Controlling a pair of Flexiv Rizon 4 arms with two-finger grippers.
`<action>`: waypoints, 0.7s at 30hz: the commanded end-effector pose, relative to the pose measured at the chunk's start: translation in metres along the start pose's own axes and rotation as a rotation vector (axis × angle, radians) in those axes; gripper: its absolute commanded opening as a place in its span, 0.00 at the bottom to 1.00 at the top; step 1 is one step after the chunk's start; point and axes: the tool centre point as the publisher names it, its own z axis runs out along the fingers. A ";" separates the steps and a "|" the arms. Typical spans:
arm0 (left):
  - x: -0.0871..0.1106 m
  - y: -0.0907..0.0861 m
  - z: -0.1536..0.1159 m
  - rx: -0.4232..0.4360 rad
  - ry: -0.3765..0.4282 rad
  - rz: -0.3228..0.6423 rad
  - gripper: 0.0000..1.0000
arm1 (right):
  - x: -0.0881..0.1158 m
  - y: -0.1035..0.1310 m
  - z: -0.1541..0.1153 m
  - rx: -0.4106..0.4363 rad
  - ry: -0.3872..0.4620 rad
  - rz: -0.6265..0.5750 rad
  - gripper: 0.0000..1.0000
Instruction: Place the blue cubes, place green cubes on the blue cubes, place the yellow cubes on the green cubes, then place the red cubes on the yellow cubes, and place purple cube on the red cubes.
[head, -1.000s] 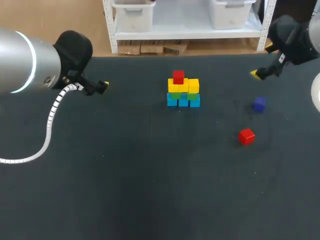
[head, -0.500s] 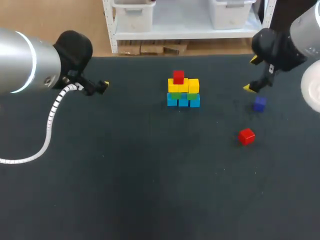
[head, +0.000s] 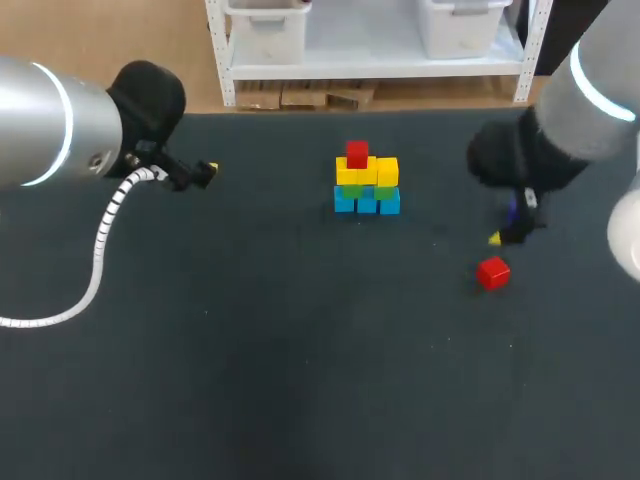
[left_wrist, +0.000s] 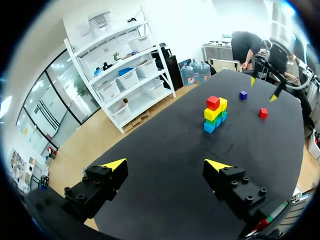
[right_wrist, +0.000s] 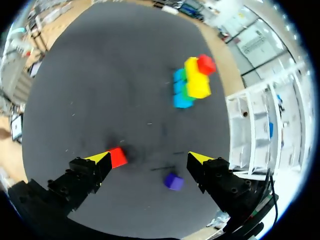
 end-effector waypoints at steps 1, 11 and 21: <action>0.001 0.001 0.000 0.002 -0.002 0.000 1.00 | 0.007 0.016 0.006 -0.061 0.028 -0.035 1.00; 0.001 0.001 0.000 0.002 -0.002 0.000 1.00 | 0.016 0.034 0.017 -0.187 0.040 -0.107 1.00; 0.001 0.001 0.000 0.002 -0.002 0.000 1.00 | 0.012 0.044 0.039 -0.317 0.013 -0.156 1.00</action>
